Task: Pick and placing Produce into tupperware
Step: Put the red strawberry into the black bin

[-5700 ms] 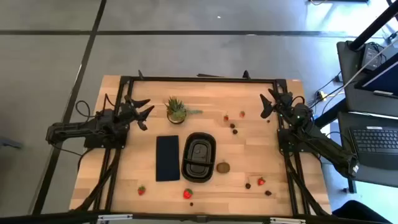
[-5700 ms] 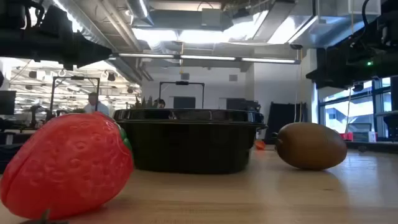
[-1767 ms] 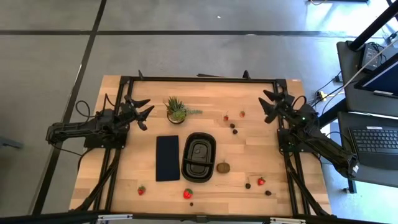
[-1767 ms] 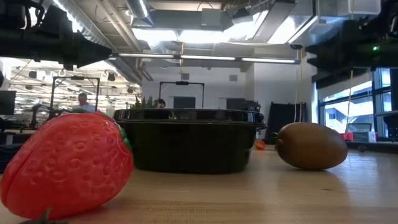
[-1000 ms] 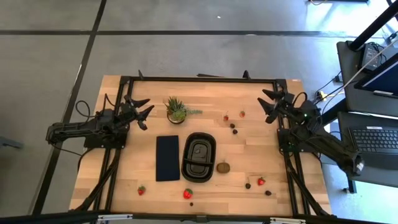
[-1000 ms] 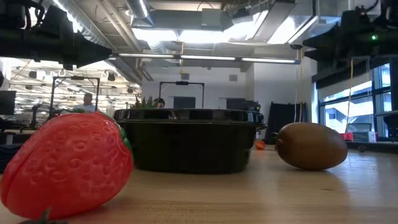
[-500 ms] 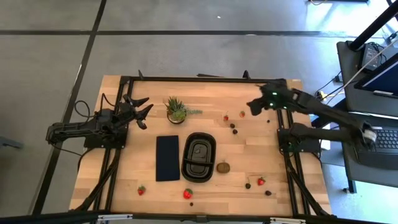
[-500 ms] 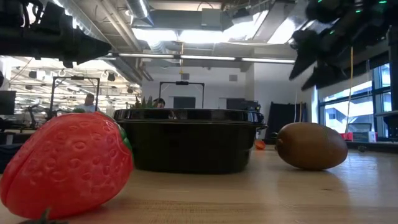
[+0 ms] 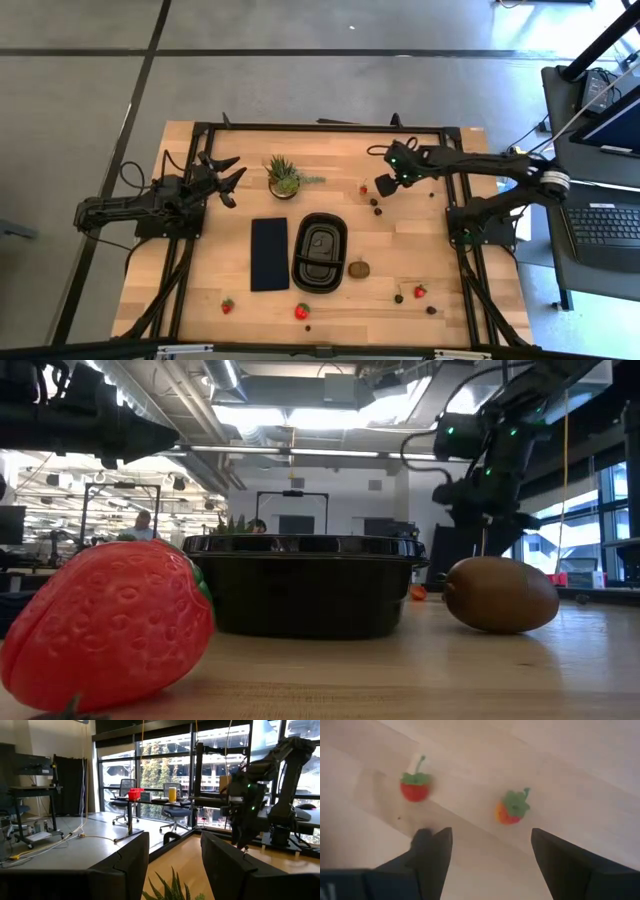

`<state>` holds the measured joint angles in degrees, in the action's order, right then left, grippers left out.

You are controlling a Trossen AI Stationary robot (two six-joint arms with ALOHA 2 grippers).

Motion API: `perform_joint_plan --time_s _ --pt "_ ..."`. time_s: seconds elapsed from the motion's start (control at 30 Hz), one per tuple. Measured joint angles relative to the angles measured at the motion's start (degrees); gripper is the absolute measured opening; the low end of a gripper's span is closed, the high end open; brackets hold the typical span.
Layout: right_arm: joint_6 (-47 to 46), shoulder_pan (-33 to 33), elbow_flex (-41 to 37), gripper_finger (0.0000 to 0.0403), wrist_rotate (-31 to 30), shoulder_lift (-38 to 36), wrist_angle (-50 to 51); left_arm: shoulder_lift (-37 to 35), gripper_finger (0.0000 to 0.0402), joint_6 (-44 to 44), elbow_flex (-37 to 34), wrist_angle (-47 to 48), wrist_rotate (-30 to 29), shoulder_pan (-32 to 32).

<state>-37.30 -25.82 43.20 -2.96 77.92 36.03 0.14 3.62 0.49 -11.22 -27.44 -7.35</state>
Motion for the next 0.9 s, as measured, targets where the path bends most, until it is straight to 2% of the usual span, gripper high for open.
perform_joint_plan --time_s 0.23,0.53,0.9 --pt "0.24 -0.02 0.00 0.0273 -3.00 6.38 -1.26 0.00 0.0171 0.00 0.00 0.02 0.00 0.00" --pt "1.55 -0.04 0.00 0.0273 -3.15 11.90 -5.97 0.00 0.0171 -0.01 0.00 0.04 0.00 -0.02" --pt "1.62 -0.15 0.13 0.0263 -3.65 13.72 -6.71 0.00 0.0171 -0.02 0.00 0.07 0.00 -0.02"
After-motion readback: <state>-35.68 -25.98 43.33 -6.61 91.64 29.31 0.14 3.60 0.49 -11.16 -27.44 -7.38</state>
